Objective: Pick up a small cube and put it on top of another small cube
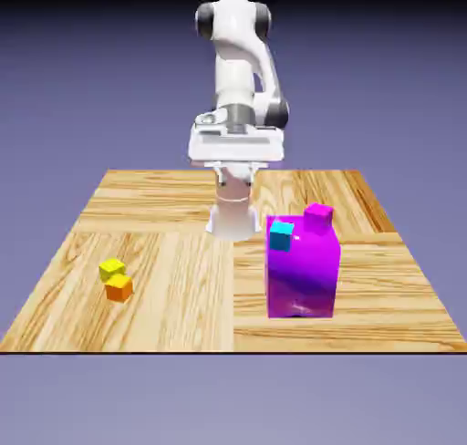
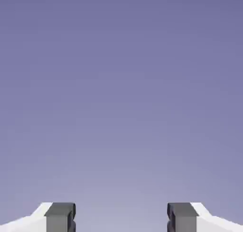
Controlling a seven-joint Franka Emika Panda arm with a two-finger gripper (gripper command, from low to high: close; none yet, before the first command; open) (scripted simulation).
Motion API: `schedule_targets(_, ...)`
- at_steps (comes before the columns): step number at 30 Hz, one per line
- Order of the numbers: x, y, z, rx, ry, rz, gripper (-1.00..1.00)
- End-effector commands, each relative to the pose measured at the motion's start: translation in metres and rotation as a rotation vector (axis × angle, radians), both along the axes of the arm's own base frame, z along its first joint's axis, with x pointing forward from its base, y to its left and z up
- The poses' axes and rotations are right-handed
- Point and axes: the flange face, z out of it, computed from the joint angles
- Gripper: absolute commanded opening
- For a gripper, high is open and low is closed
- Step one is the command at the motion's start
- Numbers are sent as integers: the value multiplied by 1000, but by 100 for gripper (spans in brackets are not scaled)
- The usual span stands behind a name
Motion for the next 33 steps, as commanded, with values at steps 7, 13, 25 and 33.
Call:
schedule_targets(7,-16,-81,69,247,-69,-214,0)
schedule_targets(13,-46,-160,107,489,-107,-381,0)
schedule_targets(25,-127,-329,95,1040,-81,-670,0)
schedule_targets(33,-175,-425,13,1432,46,-833,0)
